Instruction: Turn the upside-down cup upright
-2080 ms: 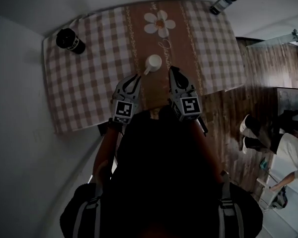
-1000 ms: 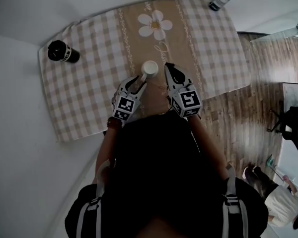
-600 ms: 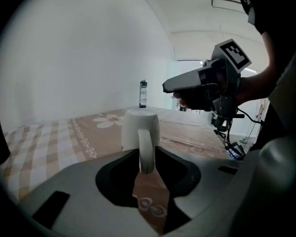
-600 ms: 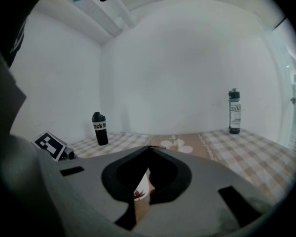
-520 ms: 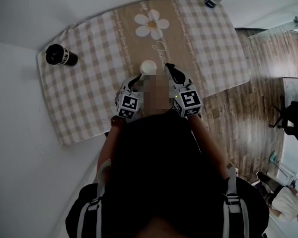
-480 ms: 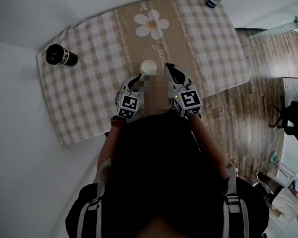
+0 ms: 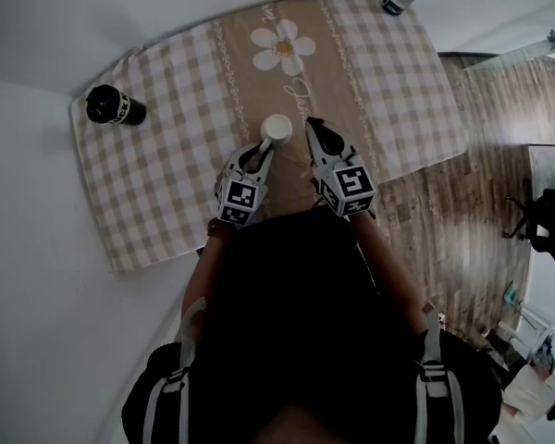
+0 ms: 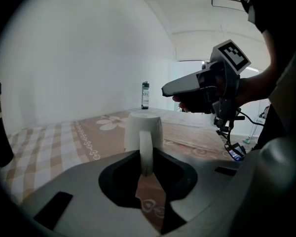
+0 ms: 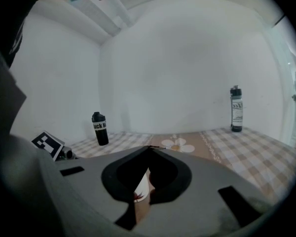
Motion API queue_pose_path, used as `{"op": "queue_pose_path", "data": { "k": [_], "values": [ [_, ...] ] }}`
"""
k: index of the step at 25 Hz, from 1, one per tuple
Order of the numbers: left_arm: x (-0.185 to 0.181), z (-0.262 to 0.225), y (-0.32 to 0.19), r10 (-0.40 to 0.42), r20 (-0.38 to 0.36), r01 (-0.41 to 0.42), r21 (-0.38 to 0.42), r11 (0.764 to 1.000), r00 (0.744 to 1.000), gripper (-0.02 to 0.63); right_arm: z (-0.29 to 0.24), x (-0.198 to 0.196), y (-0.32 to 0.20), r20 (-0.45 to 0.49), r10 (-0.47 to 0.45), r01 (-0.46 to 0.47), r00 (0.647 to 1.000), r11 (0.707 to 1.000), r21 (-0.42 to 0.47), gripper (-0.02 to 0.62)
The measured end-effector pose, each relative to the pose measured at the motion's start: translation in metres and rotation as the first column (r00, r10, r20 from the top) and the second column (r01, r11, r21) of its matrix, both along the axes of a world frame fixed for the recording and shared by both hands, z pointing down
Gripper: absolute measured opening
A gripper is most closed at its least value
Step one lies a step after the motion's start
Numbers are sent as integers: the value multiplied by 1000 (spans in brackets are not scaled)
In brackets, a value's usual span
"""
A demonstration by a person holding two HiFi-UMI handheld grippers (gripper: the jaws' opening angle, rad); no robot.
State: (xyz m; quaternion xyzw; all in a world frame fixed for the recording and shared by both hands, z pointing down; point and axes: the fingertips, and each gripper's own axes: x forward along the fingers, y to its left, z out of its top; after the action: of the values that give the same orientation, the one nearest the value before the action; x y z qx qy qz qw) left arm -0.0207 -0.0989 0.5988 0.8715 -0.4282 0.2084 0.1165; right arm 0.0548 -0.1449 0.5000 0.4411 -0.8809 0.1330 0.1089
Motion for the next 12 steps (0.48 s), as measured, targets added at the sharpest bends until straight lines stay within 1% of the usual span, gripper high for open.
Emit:
{"op": "queue_pose_path", "data": {
  "k": [5, 8, 10, 12],
  "values": [
    [4, -3, 5, 26, -8, -25, 11, 1000, 1000, 63, -3, 5, -1, -1, 1, -1, 1000, 1000, 8, 3],
    [1, -10, 0, 27, -23, -26, 34, 999, 999, 63, -6, 12, -10, 3, 24, -24, 1000, 1000, 20, 3],
    [-2, -19, 0, 14, -49, -12, 48, 999, 999, 63, -7, 19, -13, 7, 38, -38, 999, 999, 17, 3],
    [-4, -31, 0, 6, -89, 0, 69, 998, 996, 63, -6, 29, -13, 10, 54, -54, 998, 998, 9, 3]
  ]
}}
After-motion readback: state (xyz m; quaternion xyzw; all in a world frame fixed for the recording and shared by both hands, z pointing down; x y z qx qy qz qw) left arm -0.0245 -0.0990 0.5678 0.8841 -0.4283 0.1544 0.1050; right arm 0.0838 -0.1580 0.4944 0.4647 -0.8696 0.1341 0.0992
